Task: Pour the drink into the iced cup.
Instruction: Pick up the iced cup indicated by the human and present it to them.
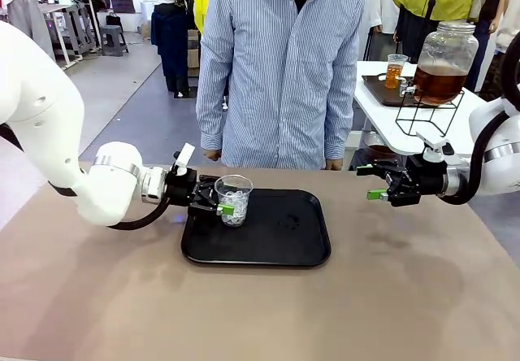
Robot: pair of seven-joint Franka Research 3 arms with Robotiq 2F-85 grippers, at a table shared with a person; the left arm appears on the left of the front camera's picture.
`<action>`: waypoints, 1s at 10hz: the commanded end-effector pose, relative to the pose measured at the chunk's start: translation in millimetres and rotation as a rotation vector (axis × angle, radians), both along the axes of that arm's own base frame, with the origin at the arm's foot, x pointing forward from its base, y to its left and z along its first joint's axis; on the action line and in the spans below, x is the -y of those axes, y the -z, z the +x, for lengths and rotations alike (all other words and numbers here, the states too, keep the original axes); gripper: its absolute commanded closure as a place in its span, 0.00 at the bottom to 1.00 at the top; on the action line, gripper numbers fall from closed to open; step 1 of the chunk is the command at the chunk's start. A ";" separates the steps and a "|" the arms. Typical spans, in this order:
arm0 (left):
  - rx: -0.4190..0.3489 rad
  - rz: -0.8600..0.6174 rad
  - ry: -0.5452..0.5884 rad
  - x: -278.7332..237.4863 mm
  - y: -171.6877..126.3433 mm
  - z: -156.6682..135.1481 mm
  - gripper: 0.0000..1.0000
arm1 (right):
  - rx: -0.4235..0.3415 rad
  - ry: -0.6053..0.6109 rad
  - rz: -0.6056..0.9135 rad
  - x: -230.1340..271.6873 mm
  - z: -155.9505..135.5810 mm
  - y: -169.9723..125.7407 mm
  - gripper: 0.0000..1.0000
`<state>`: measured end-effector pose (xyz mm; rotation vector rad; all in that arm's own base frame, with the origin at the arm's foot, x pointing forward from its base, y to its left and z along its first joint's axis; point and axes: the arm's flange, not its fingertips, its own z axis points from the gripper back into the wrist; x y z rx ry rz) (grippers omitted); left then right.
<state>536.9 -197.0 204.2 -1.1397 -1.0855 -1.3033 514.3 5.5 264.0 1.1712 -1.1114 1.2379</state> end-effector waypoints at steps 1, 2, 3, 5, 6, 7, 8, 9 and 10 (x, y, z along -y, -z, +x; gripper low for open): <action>0.015 -0.007 0.031 5.8 1.1 -3.3 0.27 | 0.005 -0.006 0.004 -1.2 1.0 -2.7 0.00; 0.007 -0.012 0.027 6.8 0.6 -4.6 0.27 | 0.005 -0.006 0.004 -1.2 1.0 -2.7 0.00; 0.013 -0.017 0.012 7.7 -0.5 -5.8 0.27 | 0.005 -0.006 0.004 -1.2 1.0 -2.7 0.00; 0.024 -0.030 -0.012 8.6 -1.1 -7.3 0.27 | 0.005 -0.006 0.004 -1.2 1.0 -2.7 0.00; 0.032 -0.029 -0.026 8.6 -3.1 -8.0 0.27 | 0.005 -0.006 0.004 -1.2 1.0 -2.7 0.00; 0.033 -0.047 -0.042 7.8 -6.9 -8.6 0.27 | 0.005 -0.006 0.004 -1.2 1.0 -2.7 0.00; 0.032 -0.060 -0.055 7.9 -12.3 -8.1 0.27 | 0.005 -0.006 0.004 -1.2 1.0 -2.7 0.00; 0.032 -0.062 -0.074 9.1 -23.5 -3.8 0.27 | 0.005 -0.006 0.004 -1.2 1.0 -2.7 0.00; 0.031 -0.058 -0.093 11.9 -40.8 3.0 0.27 | 0.005 -0.006 0.004 -1.2 1.0 -2.7 0.00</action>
